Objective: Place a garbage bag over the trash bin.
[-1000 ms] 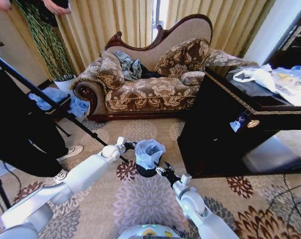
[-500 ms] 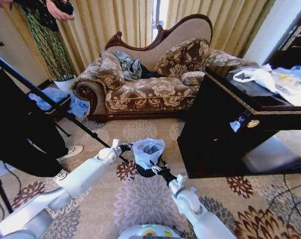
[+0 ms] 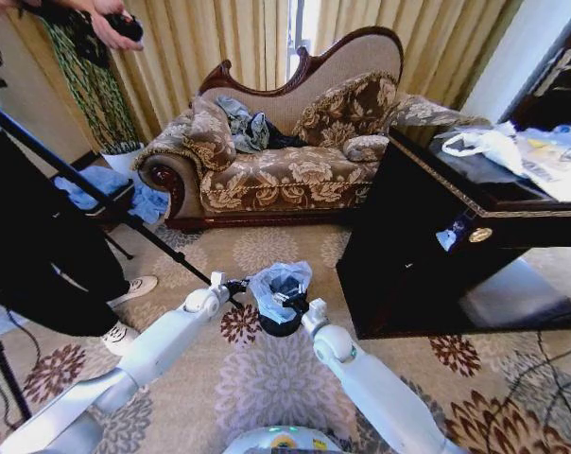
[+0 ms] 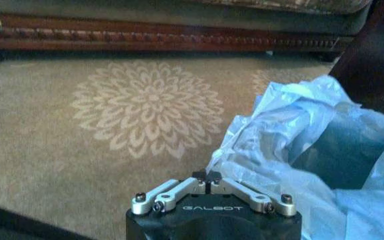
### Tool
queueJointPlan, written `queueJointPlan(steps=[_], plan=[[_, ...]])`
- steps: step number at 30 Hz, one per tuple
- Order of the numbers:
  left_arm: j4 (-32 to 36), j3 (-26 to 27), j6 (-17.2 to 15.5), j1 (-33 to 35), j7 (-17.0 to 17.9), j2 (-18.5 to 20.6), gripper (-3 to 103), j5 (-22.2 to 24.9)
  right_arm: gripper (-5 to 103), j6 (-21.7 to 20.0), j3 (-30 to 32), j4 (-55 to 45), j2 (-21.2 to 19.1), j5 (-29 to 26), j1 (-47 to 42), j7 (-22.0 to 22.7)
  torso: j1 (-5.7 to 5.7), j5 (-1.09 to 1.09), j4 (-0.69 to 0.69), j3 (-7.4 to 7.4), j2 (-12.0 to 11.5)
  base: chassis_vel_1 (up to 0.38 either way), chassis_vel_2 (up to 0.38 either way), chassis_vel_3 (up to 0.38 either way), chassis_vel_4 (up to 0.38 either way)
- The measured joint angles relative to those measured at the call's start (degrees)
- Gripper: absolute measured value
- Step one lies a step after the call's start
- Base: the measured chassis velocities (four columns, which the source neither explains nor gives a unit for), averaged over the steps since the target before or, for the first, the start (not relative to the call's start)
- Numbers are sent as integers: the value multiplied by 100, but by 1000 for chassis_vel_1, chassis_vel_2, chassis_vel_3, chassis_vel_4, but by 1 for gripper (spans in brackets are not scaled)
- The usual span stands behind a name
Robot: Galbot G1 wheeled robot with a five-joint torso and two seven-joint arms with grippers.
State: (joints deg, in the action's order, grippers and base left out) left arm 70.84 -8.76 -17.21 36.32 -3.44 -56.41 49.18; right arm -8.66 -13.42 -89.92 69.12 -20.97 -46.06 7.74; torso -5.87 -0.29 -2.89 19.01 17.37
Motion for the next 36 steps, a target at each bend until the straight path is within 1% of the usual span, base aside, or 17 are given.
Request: queueJointPlan(steps=[1, 4, 6, 9, 14, 17, 18, 22, 24, 27, 28, 29, 30, 31, 33, 34, 36], plan=[[0, 0, 0, 0, 0, 0, 0, 0, 81, 0, 0, 0, 0, 0, 0, 0, 0, 0, 0, 0, 0, 0, 0, 0, 0], [-156, 82, 88, 76, -43, -130, 0, -59, 84, -95, -19, 292, 103, 580, 156, 116, 0, 1, 0, 0, 0, 0, 0, 0, 0], [-195, 104, 108, 98, -54, -166, 0, -73, 80, -137, -10, 326, 105, 696, 177, 137, -1, 1, 0, 0, 0, 0, 0, 0, 0], [-372, 174, 198, 163, -107, -293, 0, -141, 75, -299, -5, 232, -67, 1152, 161, 100, 0, 0, 0, 0, 0, 0, 0, 0, 0], [-663, 185, 296, 113, -162, -468, 0, -210, 78, -268, 51, 354, -111, 1565, 123, 86, 0, 0, -1, 0, 0, 0, 0, 0, 0], [-768, 189, 331, 68, -178, -534, 0, -235, 78, -223, 132, 523, -70, 1678, 158, 141, 0, 1, -1, 0, 0, 0, 0, 0, 0], [-800, 193, 339, 54, -181, -555, 0, -239, 81, -221, 160, 577, -58, 1691, 176, 185, 0, 1, -1, 0, 0, 0, 0, 0, 0], [-834, 206, 356, 34, -187, -593, 0, -245, 77, -256, 377, 847, 15, 1704, 281, 414, 0, 2, 0, 0, 0, 0, 0, 0, 0], [-829, 210, 357, 37, -187, -595, 0, -246, 73, -304, 491, 997, 37, 1663, 346, 537, 0, 1, 0, 0, 0, 0, 0, 0, 0], [-778, 225, 358, 55, -187, -597, 0, -247, 66, -470, 600, 1183, 13, 1396, 474, 727, -1, 1, 0, 0, 0, 0, 0, 0, 0], [-755, 231, 358, 61, -187, -596, 0, -247, 66, -605, 597, 1188, -31, 1113, 517, 784, 0, 1, 0, 0, 0, 0, 0, 0, 0], [-733, 238, 358, 63, -185, -594, 0, -247, 56, -872, 574, 1125, -117, 547, 563, 873, 0, 1, 0, 0, 0, 0, 0, 0, 0], [-726, 241, 358, 63, -184, -594, 0, -247, 56, -1018, 565, 1051, -156, 200, 574, 929, 0, 1, 0, 0, 0, 0, 0, 0, 0], [-726, 241, 358, 63, -184, -594, 0, -247, 56, -1018, 565, 1051, -156, 200, 574, 929, 0, 1, 0, 0, 0, 0, 0, 0, 0], [-713, 247, 356, 63, -183, -591, 0, -247, 46, -1342, 559, 832, -232, -630, 578, 1092, 0, 1, -1, 0, 0, 0, 0, 0, 0], [-710, 248, 355, 63, -182, -589, 0, -247, 46, -1451, 566, 739, -253, -950, 576, 1177, 0, 1, 0, 0, 0, 0, 0, 0, 0], [-709, 249, 353, 62, -182, -577, 0, -246, 39, -1786, 660, 449, -278, -2015, 563, 1507, 0, 1, 0, 0, 0, 0, 0, 0, 0]])
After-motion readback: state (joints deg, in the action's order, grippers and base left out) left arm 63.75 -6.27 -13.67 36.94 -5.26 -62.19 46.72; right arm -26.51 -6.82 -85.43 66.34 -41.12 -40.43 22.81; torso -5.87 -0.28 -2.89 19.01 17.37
